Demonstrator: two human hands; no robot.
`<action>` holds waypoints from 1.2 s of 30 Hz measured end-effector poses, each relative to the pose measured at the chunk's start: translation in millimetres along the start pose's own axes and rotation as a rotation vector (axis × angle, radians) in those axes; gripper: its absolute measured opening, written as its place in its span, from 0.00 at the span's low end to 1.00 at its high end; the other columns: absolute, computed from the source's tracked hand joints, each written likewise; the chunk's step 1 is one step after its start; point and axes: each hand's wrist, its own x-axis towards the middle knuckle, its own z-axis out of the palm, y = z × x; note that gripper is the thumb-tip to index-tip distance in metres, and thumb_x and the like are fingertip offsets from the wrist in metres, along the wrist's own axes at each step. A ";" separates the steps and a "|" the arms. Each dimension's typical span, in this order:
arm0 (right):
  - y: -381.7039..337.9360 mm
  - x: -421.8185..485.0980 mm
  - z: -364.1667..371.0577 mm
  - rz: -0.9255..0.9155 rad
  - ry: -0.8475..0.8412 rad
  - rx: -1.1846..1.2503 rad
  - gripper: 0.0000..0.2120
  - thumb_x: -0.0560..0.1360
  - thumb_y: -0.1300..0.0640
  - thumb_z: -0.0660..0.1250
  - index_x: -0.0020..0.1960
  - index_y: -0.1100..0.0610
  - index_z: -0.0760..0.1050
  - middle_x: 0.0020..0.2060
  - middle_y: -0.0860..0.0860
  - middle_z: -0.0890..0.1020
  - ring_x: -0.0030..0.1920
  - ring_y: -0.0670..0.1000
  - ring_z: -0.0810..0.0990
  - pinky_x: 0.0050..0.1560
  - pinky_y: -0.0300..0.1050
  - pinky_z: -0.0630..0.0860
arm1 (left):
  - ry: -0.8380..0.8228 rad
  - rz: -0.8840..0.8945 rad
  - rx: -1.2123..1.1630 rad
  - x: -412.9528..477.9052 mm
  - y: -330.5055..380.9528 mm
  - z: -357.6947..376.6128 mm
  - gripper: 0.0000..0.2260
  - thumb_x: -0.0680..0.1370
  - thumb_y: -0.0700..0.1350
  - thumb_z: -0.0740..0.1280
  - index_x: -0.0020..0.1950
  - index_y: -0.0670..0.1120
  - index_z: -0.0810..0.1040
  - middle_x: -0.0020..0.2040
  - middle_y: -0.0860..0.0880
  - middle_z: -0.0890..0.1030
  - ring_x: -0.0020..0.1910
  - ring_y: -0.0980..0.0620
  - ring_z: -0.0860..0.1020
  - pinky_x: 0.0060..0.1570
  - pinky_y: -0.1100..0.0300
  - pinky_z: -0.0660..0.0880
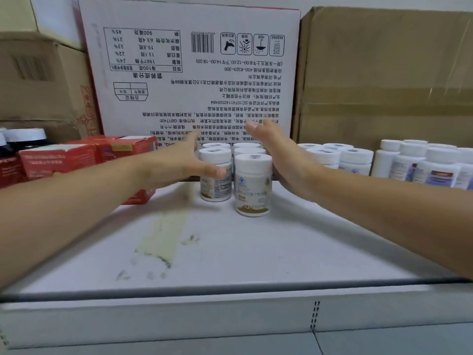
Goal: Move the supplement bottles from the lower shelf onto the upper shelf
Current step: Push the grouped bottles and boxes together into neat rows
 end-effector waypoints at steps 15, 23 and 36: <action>17.0 -12.7 11.5 0.095 -0.077 0.246 0.18 0.77 0.37 0.55 0.57 0.43 0.76 0.54 0.44 0.84 0.59 0.49 0.81 0.67 0.54 0.69 | -0.013 0.112 -0.066 10.1 -25.6 22.0 0.55 0.54 0.58 0.82 0.75 0.54 0.56 0.66 0.56 0.76 0.63 0.58 0.77 0.69 0.52 0.70; 17.1 -12.7 6.6 0.082 -0.189 0.234 0.24 0.75 0.33 0.56 0.61 0.44 0.78 0.60 0.48 0.82 0.62 0.50 0.80 0.69 0.55 0.67 | -0.002 0.102 -0.100 6.8 -22.9 21.7 0.60 0.48 0.63 0.83 0.74 0.57 0.55 0.68 0.56 0.75 0.65 0.57 0.76 0.69 0.53 0.69; 26.0 -10.6 -7.4 0.044 -0.162 0.053 0.63 0.57 0.43 0.78 0.80 0.48 0.41 0.75 0.45 0.62 0.66 0.43 0.67 0.59 0.36 0.67 | -0.036 0.098 -0.060 7.7 -29.0 12.5 0.56 0.60 0.59 0.80 0.79 0.54 0.51 0.72 0.56 0.72 0.68 0.60 0.73 0.71 0.56 0.67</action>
